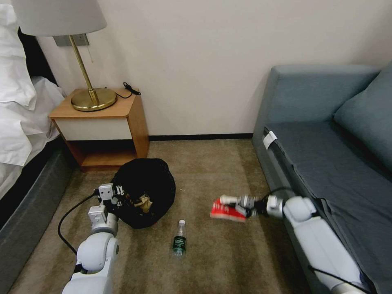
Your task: Pick up the trash bin, then pick up the garbage on the floor and place it into the trash bin.
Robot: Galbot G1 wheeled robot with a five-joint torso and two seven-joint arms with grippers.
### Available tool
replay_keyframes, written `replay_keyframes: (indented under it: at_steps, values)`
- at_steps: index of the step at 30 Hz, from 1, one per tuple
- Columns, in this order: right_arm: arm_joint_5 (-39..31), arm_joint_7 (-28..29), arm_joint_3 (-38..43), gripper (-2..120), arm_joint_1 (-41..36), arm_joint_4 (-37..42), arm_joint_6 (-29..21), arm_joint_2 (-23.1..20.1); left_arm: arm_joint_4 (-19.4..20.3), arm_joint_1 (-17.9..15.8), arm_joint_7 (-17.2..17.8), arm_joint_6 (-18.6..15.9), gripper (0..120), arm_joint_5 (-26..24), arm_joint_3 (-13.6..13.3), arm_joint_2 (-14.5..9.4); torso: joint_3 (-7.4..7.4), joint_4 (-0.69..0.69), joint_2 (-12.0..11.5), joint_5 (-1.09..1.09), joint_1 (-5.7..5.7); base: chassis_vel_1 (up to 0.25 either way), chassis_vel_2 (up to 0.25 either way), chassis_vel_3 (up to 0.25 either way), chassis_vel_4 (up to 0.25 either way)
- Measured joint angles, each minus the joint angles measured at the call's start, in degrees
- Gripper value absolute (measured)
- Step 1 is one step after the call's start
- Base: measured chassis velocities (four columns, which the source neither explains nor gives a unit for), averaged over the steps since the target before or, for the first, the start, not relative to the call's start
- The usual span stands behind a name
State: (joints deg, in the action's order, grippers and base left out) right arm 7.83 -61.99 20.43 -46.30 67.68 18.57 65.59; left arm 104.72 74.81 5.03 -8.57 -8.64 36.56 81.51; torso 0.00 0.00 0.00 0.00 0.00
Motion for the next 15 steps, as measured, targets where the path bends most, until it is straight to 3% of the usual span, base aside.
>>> replay_keyframes:
  at_steps: [3, 9, 11, 12, 14, 15]
  values:
    - [-1.31, 0.27, 0.04, 0, 0.31, 1.4, -0.46, -0.41, 0.09, 0.09, -0.02, 0.0, 5, -0.02, 0.06, -0.08, 0.0, -0.01, 0.0, 0.0, 0.0, 0.0, 0.0, 0.0, 0.0]
    - [-8.25, 3.37, -3.36, 0, 3.34, 11.72, -3.56, -3.5, 0.44, 0.31, -0.06, 0.0, 5, -0.28, 0.44, -0.41, 0.0, -0.02, 0.0, -0.01, 0.0, 0.0, 0.0, 0.0, 0.0]
    - [-11.1, 6.9, -11.62, 0, 6.56, 15.09, -5.11, -4.28, 0.69, 0.48, -0.15, -0.01, 5, -0.41, 0.56, -0.44, -0.01, -0.01, 0.01, -0.05, 0.0, 0.0, 0.0, 0.0, 0.0]
    - [-11.1, 6.9, -11.62, 0, 6.56, 15.09, -5.11, -4.28, 0.69, 0.48, -0.15, -0.01, 5, -0.41, 0.56, -0.44, -0.01, -0.01, 0.01, -0.05, 0.0, 0.0, 0.0, 0.0, 0.0]
    - [-10.88, 8.52, -19.01, 0, 9.96, 13.57, -5.51, -1.19, 0.83, 0.75, -0.13, -0.01, 5, -0.41, 0.72, -0.26, -0.01, 0.01, 0.01, -0.03, 0.0, 0.0, 0.0, 0.0, 0.0]
    - [-10.88, 8.52, -19.01, 0, 9.96, 13.57, -5.51, -1.19, 0.83, 0.75, -0.13, -0.01, 5, -0.41, 0.72, -0.26, -0.01, 0.01, 0.01, -0.03, 0.0, 0.0, 0.0, 0.0, 0.0]
